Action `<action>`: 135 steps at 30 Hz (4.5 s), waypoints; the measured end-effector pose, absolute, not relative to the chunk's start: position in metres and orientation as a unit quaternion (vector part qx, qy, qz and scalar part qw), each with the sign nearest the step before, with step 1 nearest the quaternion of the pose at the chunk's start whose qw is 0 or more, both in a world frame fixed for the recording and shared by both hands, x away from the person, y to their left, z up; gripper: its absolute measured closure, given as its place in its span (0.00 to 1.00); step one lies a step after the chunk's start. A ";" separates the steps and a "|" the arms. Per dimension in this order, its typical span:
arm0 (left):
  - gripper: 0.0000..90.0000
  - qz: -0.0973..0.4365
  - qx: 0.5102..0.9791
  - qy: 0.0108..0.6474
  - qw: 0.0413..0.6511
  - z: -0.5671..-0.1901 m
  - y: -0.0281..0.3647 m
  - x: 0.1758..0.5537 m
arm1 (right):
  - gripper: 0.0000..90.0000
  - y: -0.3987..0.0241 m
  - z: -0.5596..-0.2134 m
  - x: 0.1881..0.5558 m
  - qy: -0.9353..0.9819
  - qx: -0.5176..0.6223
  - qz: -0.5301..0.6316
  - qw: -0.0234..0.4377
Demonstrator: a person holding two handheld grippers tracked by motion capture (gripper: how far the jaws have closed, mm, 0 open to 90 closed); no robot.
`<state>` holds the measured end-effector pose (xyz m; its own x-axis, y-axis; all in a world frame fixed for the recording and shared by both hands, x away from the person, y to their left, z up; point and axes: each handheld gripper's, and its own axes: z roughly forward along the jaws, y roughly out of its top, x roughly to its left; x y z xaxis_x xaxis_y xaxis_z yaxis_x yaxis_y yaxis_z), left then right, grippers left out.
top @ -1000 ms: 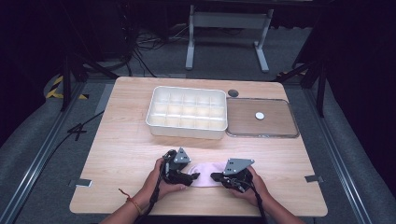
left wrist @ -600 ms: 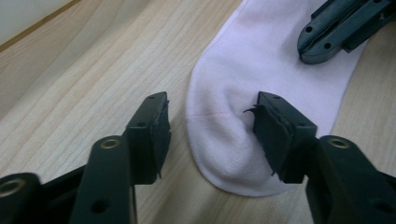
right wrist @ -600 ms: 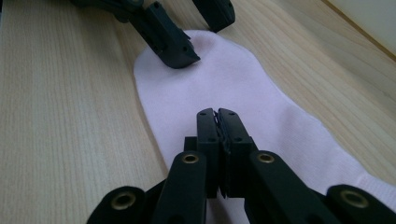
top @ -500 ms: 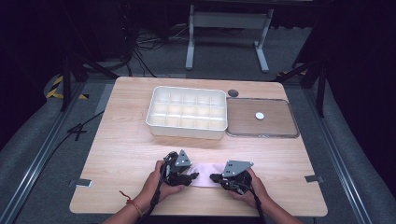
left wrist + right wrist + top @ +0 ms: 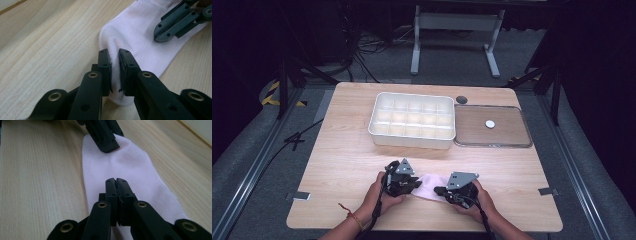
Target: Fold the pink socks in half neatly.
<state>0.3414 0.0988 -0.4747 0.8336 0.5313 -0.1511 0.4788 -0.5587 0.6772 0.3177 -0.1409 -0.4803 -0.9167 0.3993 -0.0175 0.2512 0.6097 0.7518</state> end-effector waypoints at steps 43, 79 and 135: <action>0.91 0.069 0.882 0.234 0.403 -0.443 0.082 0.342 | 1.00 -0.127 -0.477 0.344 0.897 0.188 0.388 0.098; 0.90 0.075 0.883 0.233 0.400 -0.448 0.080 0.341 | 0.98 -0.182 -0.467 0.346 0.900 0.222 0.354 0.121; 0.80 0.087 0.884 0.195 0.415 -0.423 0.063 0.343 | 0.98 -0.174 -0.471 0.354 0.894 0.222 0.370 0.124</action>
